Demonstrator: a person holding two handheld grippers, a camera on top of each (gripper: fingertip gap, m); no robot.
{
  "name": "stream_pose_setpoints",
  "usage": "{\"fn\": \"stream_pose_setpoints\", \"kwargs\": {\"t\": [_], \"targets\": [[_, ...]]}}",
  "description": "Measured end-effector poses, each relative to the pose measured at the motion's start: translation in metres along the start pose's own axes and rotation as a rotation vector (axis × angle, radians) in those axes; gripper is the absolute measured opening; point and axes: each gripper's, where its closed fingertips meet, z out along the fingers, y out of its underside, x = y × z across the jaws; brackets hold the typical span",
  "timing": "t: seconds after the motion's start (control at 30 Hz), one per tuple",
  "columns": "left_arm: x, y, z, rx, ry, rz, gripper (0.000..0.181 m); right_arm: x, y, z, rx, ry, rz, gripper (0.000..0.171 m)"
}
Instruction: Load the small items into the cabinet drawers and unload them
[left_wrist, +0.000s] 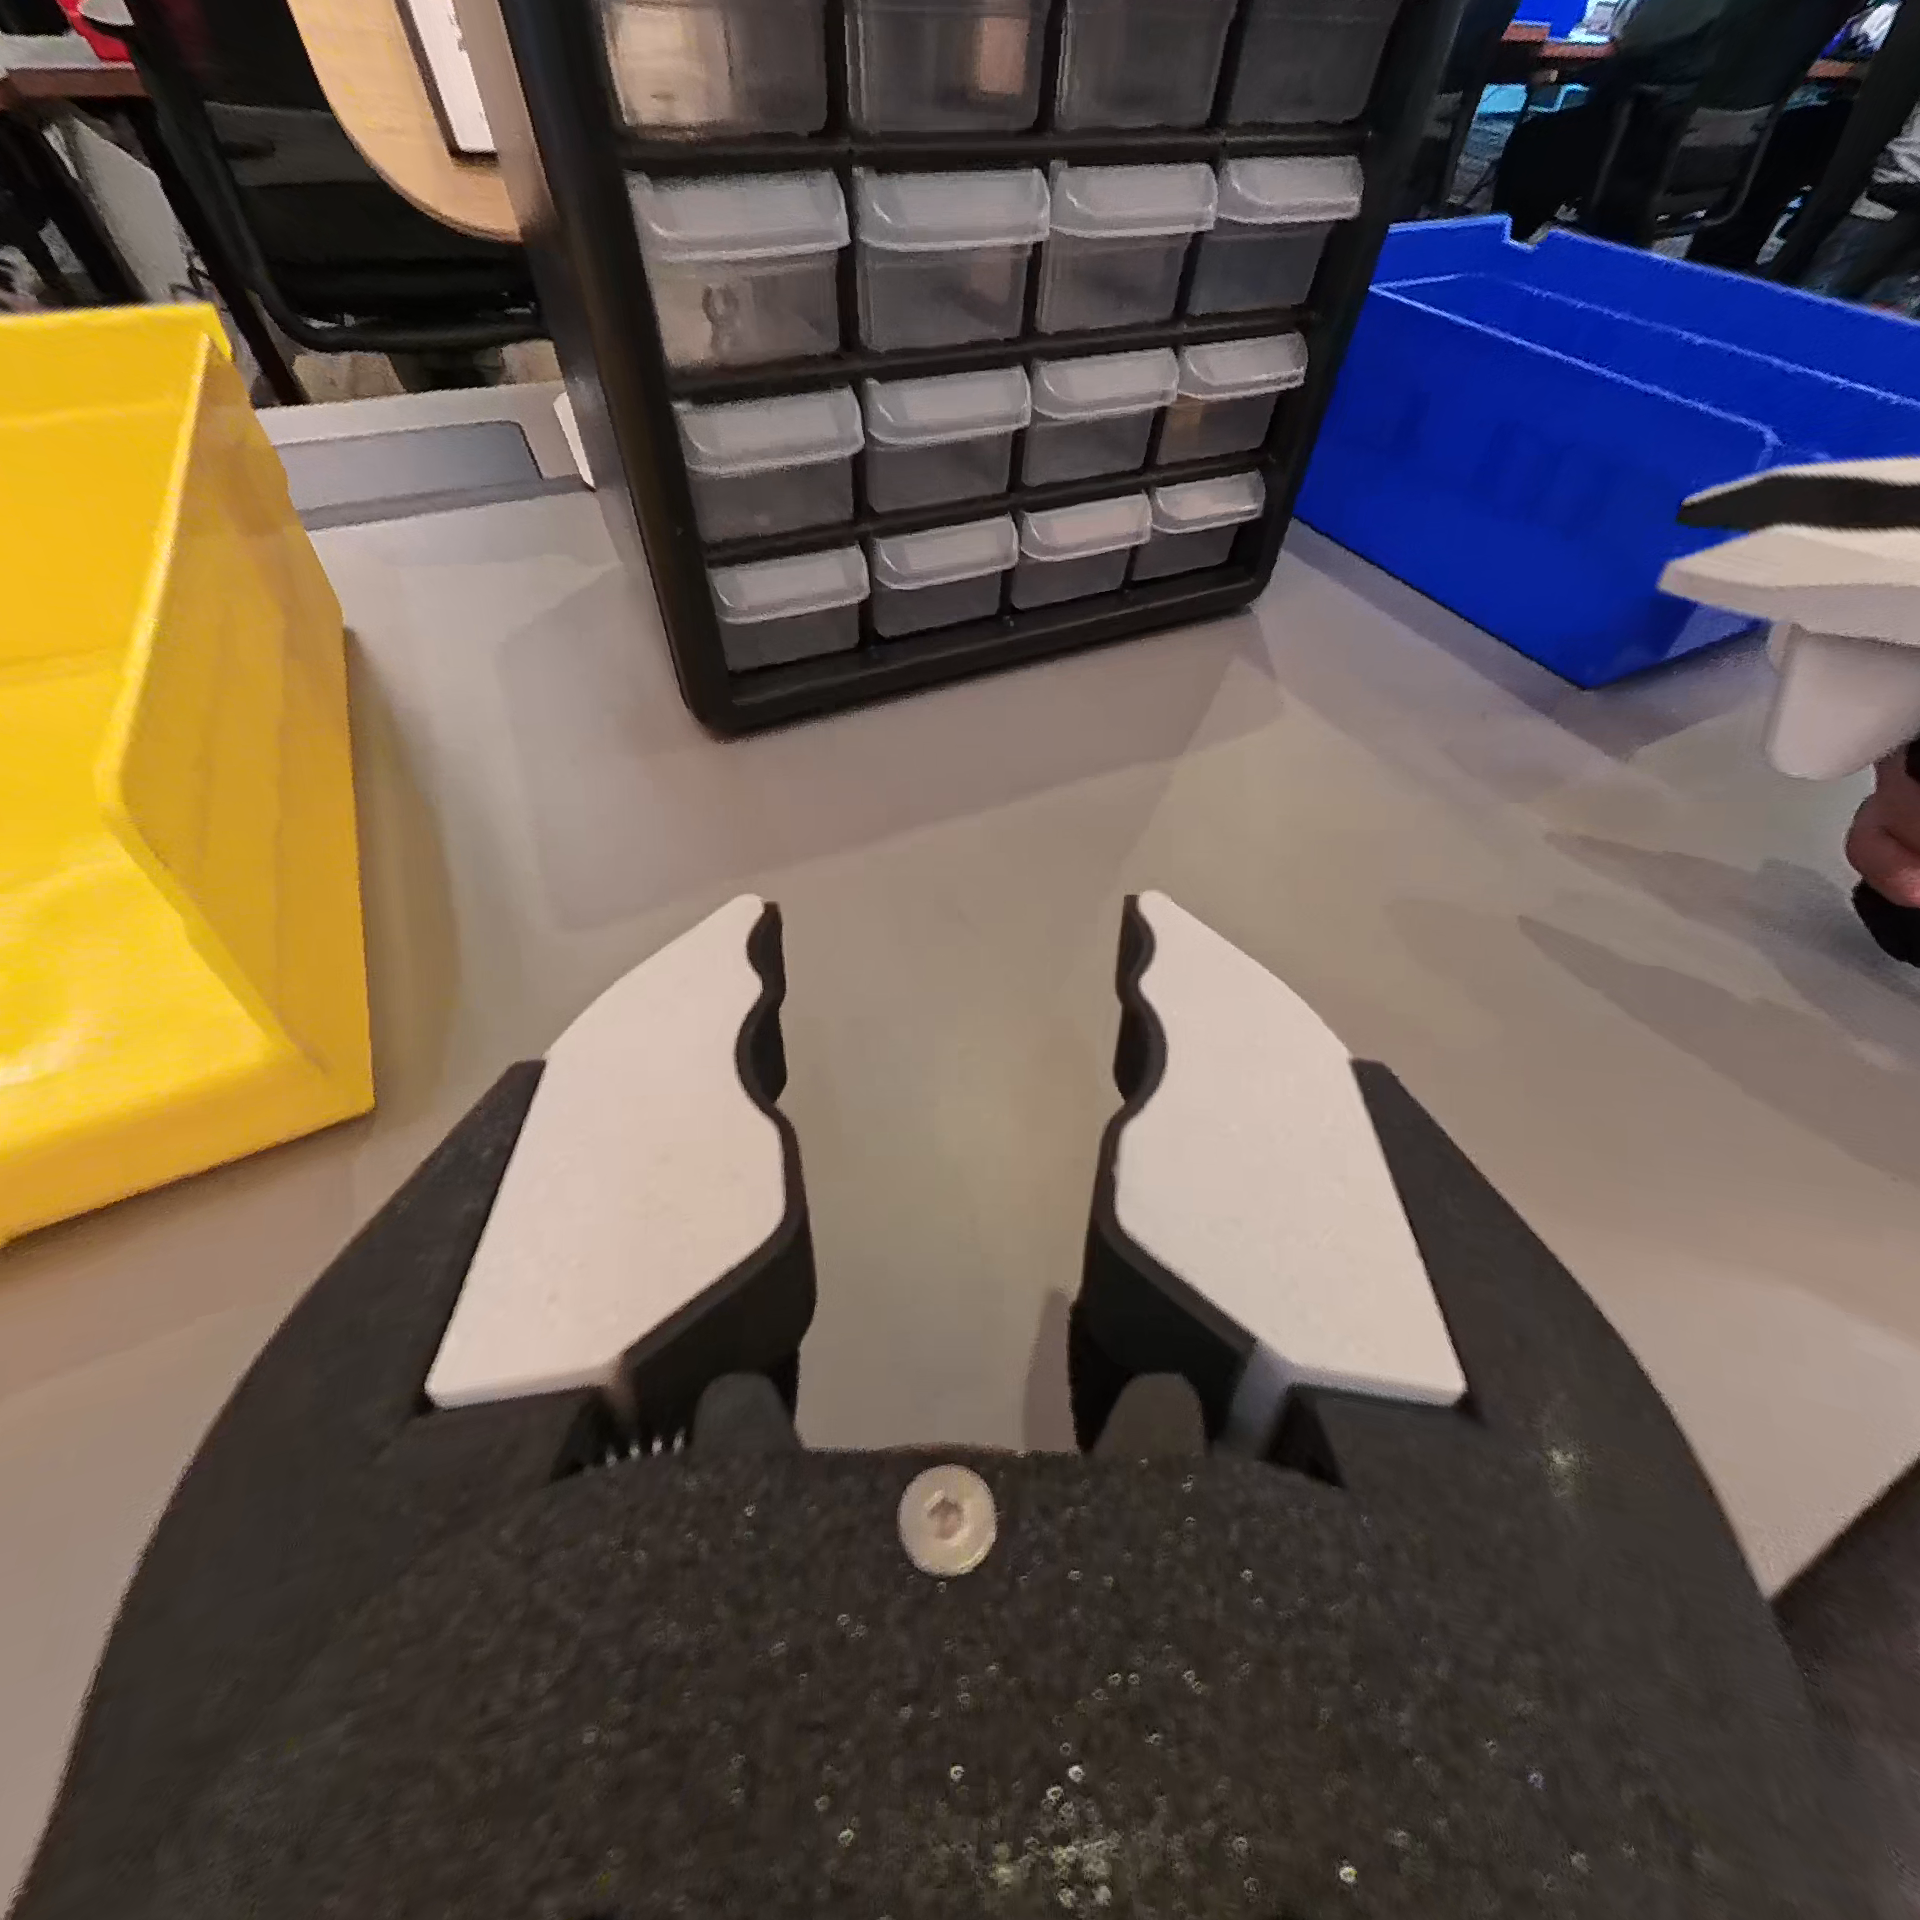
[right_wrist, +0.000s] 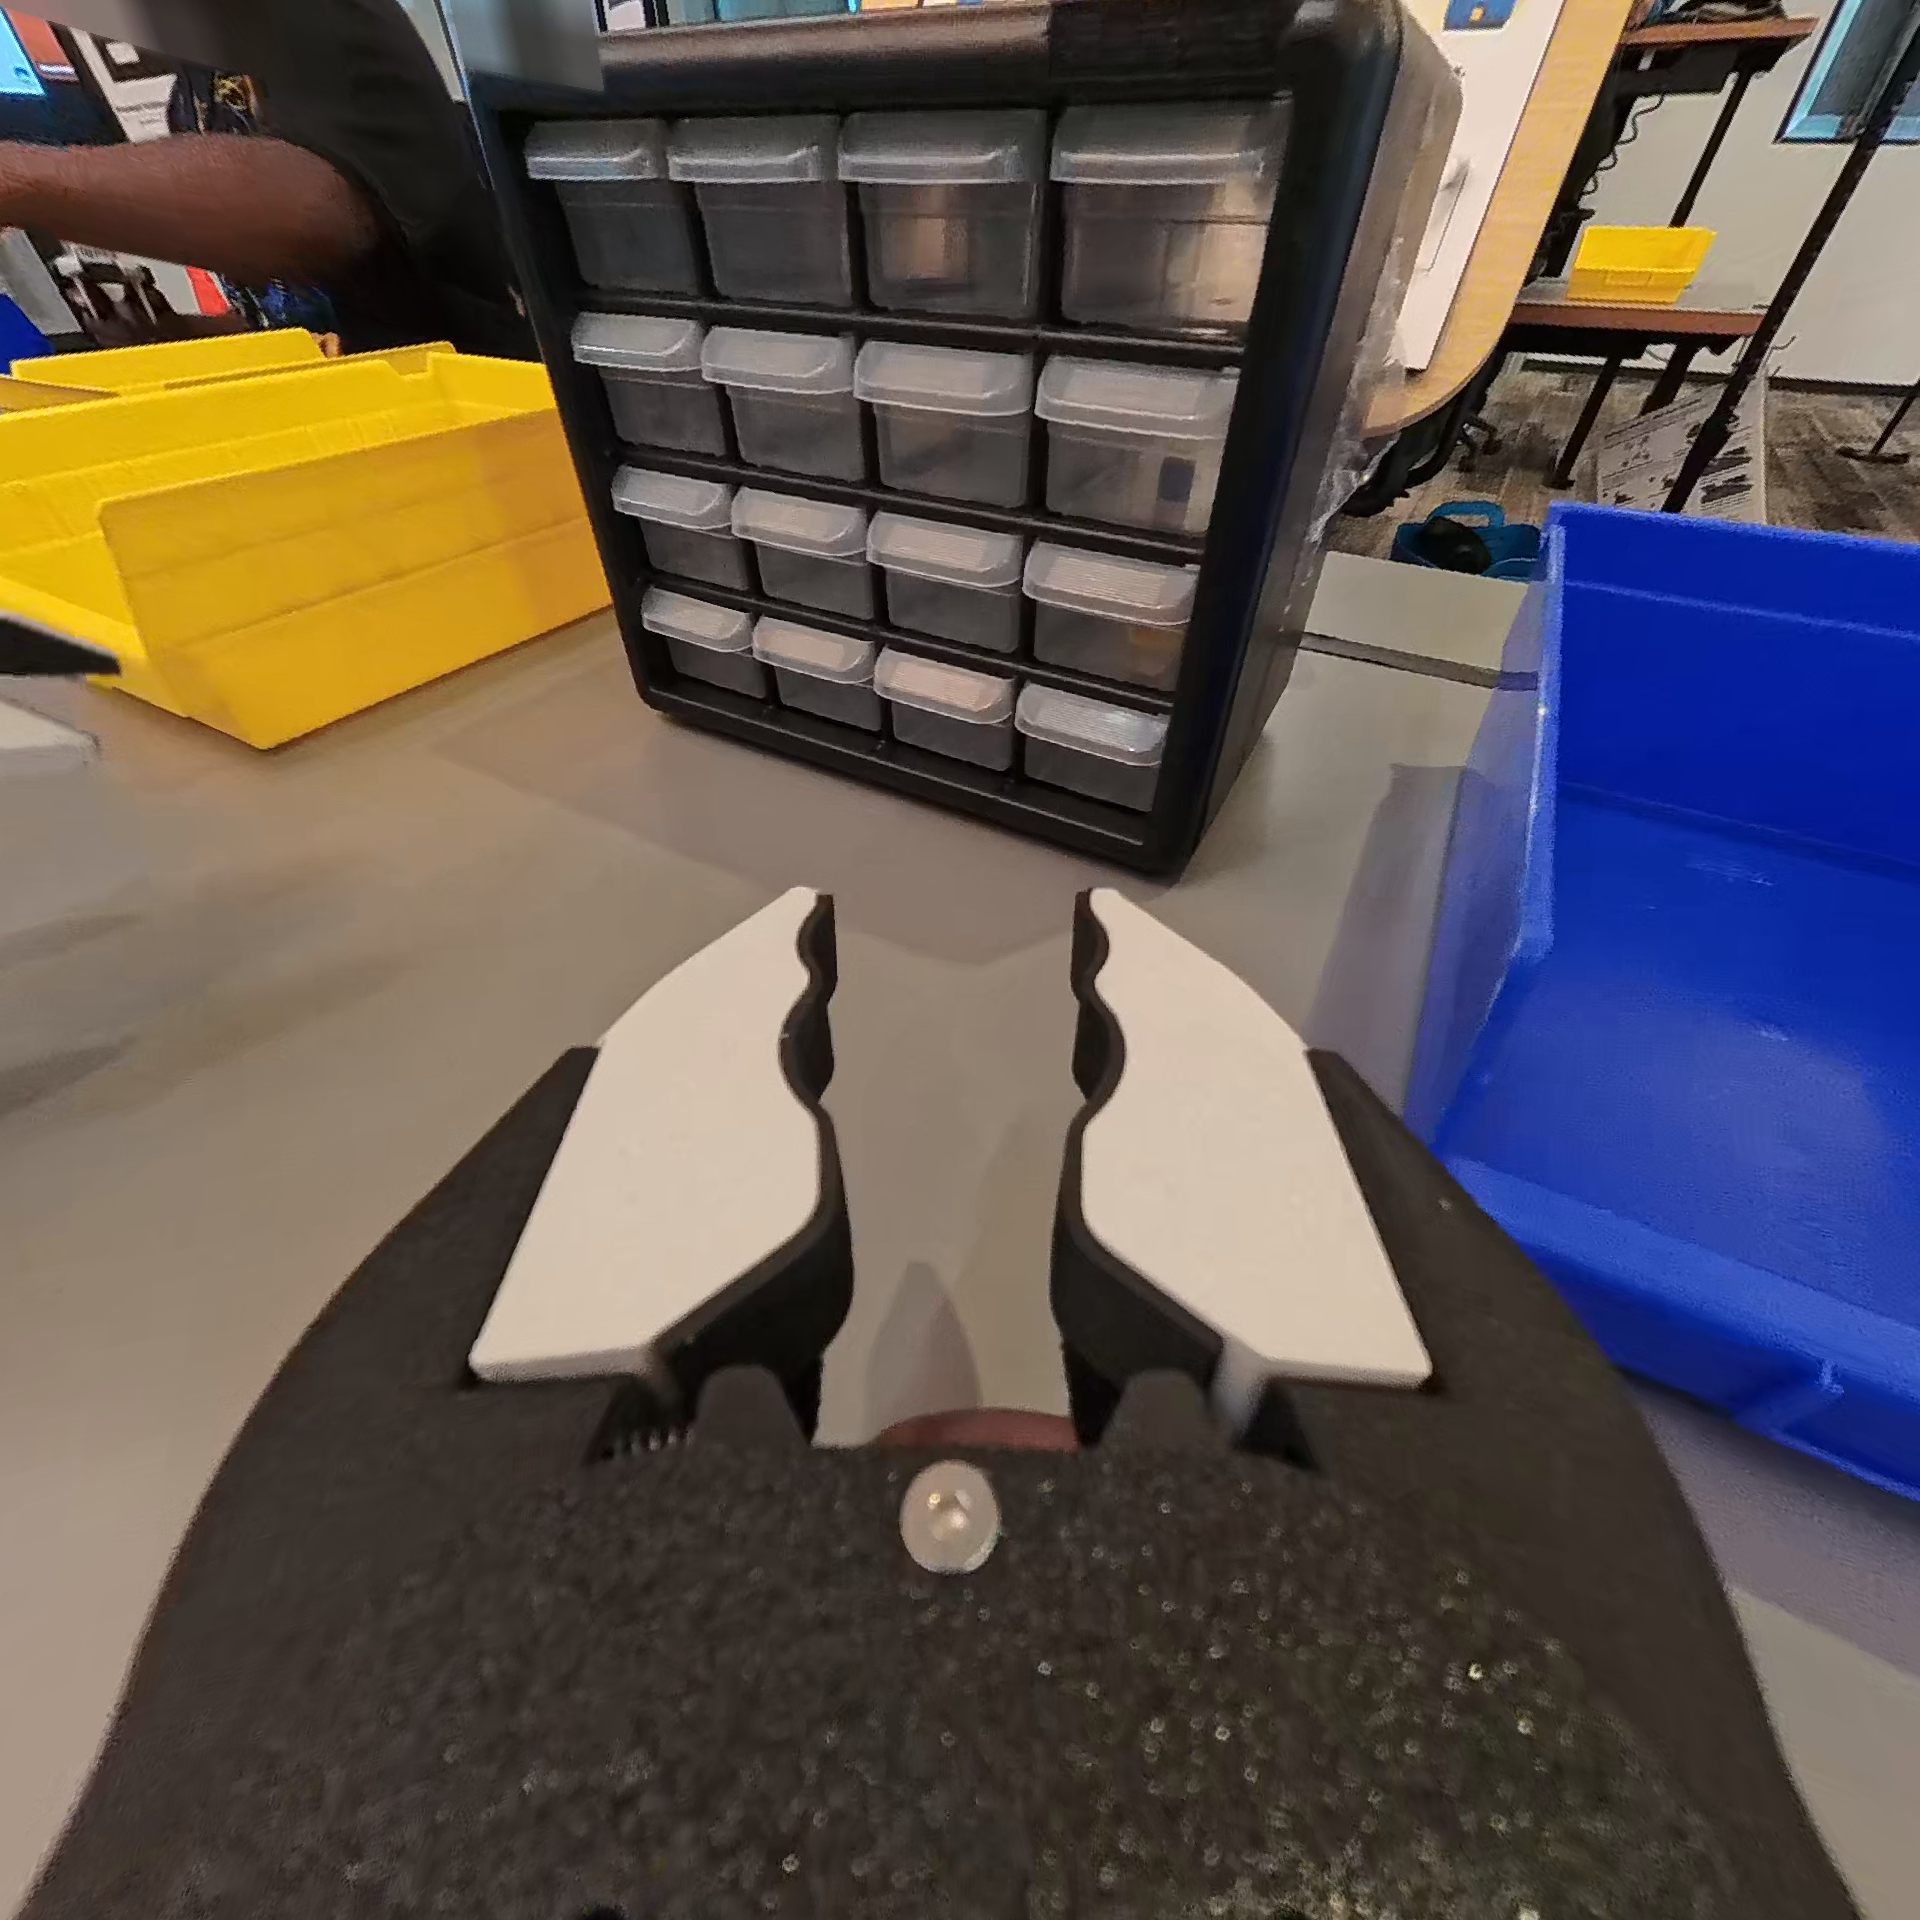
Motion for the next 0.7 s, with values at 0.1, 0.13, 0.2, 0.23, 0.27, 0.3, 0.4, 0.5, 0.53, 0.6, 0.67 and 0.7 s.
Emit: {"fn": "stream_pose_setpoints", "kwargs": {"t": [0.1,0.13,0.2,0.23,0.27,0.3,0.4,0.5,0.53,0.6,0.67,0.7], "targets": [[-0.013,-0.014,0.012,-0.012,-0.054,0.125,0.06,-0.002,0.0,0.0,0.002,-0.005,0.004,0.043],[-0.023,-0.021,0.017,-0.017,-0.104,0.193,0.06,-0.003,0.0,0.0,0.003,-0.008,0.006,0.043],[-0.04,-0.039,0.031,-0.029,-0.234,0.419,0.059,-0.004,0.0,0.001,0.0,-0.013,0.006,0.043],[-0.049,-0.05,0.039,-0.029,-0.316,0.547,0.052,-0.004,0.0,0.001,-0.003,-0.015,0.006,0.043],[-0.055,-0.06,0.048,-0.027,-0.386,0.663,0.043,-0.005,0.001,0.002,-0.005,-0.018,0.005,0.043],[-0.057,-0.068,0.058,-0.026,-0.427,0.758,0.038,-0.005,0.001,0.003,-0.007,-0.02,0.004,0.043],[-0.054,-0.082,0.091,-0.058,-0.444,0.941,0.036,-0.006,0.003,0.004,-0.014,-0.025,0.003,0.043],[-0.058,-0.093,0.118,-0.077,-0.462,1.072,0.036,-0.006,0.003,0.004,-0.018,-0.029,0.003,0.043],[-0.059,-0.096,0.124,-0.074,-0.47,1.121,0.037,-0.006,0.003,0.004,-0.018,-0.033,0.006,0.043],[-0.06,-0.103,0.134,-0.047,-0.503,1.218,0.036,-0.007,0.003,0.004,-0.02,-0.04,0.014,0.043],[-0.06,-0.107,0.144,-0.034,-0.524,1.282,0.035,-0.008,0.004,0.005,-0.023,-0.049,0.023,0.043],[-0.061,-0.109,0.147,-0.028,-0.538,1.3,0.036,-0.008,0.005,0.006,-0.026,-0.054,0.026,0.043]]}}
